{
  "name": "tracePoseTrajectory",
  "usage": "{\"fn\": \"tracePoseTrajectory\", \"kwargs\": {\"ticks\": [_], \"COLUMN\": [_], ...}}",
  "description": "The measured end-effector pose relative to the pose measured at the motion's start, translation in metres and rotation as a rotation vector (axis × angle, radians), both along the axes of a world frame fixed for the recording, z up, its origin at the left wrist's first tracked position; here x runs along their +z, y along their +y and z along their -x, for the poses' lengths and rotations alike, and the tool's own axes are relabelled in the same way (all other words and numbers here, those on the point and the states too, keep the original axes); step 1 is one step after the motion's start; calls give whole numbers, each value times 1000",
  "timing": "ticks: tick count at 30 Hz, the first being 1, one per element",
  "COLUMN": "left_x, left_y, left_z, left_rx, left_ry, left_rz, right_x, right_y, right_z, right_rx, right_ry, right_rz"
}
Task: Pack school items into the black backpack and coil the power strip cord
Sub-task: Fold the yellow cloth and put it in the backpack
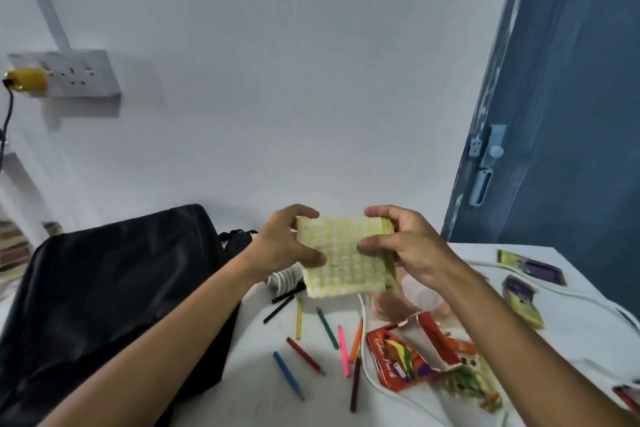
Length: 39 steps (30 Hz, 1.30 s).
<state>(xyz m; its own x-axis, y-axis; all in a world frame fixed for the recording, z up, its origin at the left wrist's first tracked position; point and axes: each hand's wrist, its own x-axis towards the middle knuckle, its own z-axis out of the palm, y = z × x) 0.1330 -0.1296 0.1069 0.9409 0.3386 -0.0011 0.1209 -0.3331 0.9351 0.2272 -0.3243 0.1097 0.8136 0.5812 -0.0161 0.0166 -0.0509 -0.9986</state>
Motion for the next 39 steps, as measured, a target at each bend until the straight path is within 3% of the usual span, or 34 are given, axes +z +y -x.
{"fn": "tracePoseTrajectory", "kwargs": {"ticks": [5, 7, 9, 11, 13, 16, 19, 24, 28, 30, 35, 39], "left_x": [6, 12, 18, 21, 21, 17, 6, -16, -48, -69, -108, -121], "left_y": [5, 4, 2, -2, -7, -12, -11, 28, 87, 109, 145, 159], "left_z": [1, 4, 9, 13, 15, 23, 39, 94, 169, 204, 233, 225], "left_rx": [0, -9, -128, -216, -213, -169, -77, 255, 456, 428, 243, 109], "left_ry": [-70, -125, -125, -137, -177, -195, -189, -147, 7, 197, 548, 501], "left_rz": [-379, -242, 54, 372, 566, 618, 602, 327, -228, -475, -827, -1006], "right_x": [-8, -1, 11, 18, 18, 7, -10, -38, -51, -53, -53, -49], "right_y": [-1, -2, -5, -10, -13, -6, 13, 55, 88, 107, 146, 165], "right_z": [5, 8, 10, 7, 3, 10, 28, 51, 64, 77, 100, 109], "right_rx": [-112, -173, -99, 71, 228, 402, 472, 367, 295, 299, 336, 337], "right_ry": [-641, -694, -472, -92, 246, 552, 631, 755, 837, 839, 819, 804], "right_rz": [404, 356, 165, -163, -392, -450, -346, -245, -281, -281, -269, -301]}}
